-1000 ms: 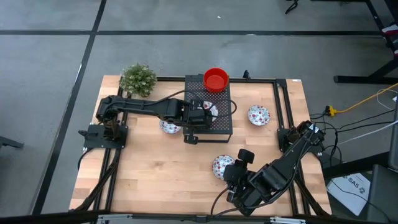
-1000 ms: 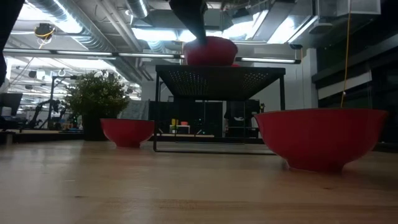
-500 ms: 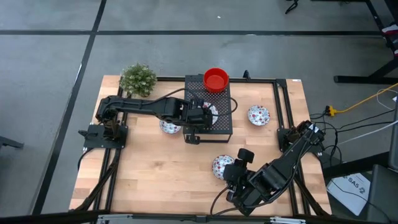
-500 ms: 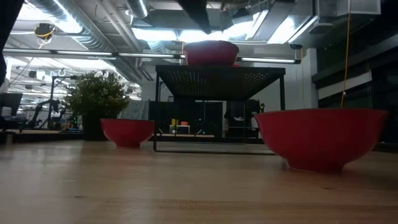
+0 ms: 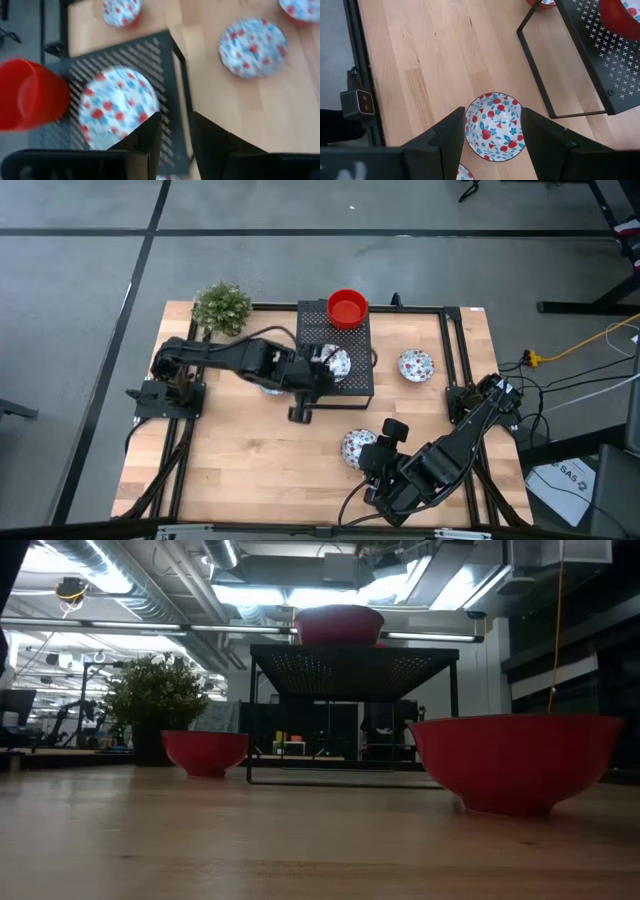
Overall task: Pick & Place Mini bowls
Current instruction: Stack the white patterned bowl on top of the other white patterned bowl on the shelf
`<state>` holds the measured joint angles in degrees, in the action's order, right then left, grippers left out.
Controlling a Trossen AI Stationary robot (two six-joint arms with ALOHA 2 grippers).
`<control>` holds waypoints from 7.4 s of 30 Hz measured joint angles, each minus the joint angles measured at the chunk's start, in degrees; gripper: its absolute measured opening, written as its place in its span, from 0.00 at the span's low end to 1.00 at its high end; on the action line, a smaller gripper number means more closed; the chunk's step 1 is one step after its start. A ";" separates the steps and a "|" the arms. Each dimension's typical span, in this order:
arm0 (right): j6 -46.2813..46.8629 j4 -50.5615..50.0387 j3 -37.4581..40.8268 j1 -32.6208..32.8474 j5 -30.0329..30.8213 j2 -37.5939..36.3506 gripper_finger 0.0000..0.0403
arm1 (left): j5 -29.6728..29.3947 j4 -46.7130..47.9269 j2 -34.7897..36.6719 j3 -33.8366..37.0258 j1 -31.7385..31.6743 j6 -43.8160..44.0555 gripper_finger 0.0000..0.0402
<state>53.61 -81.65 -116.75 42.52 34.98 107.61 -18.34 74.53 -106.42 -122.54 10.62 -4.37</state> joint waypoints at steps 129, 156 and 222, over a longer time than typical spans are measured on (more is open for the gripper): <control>-2.85 0.95 0.00 -4.47 -0.09 -0.02 0.47 | -3.02 -22.44 19.50 61.58 5.03 23.63 0.02; -3.07 1.26 0.00 -4.39 -0.70 -0.02 0.47 | -8.75 -7.14 19.56 37.97 10.42 32.25 0.02; -3.05 1.31 0.02 -4.39 -0.02 -0.02 0.47 | 2.09 0.51 -5.79 2.58 -7.25 -5.21 0.02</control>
<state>50.56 -80.34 -116.73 38.13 34.96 107.59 -16.26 75.05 -112.20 -119.96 3.37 -9.58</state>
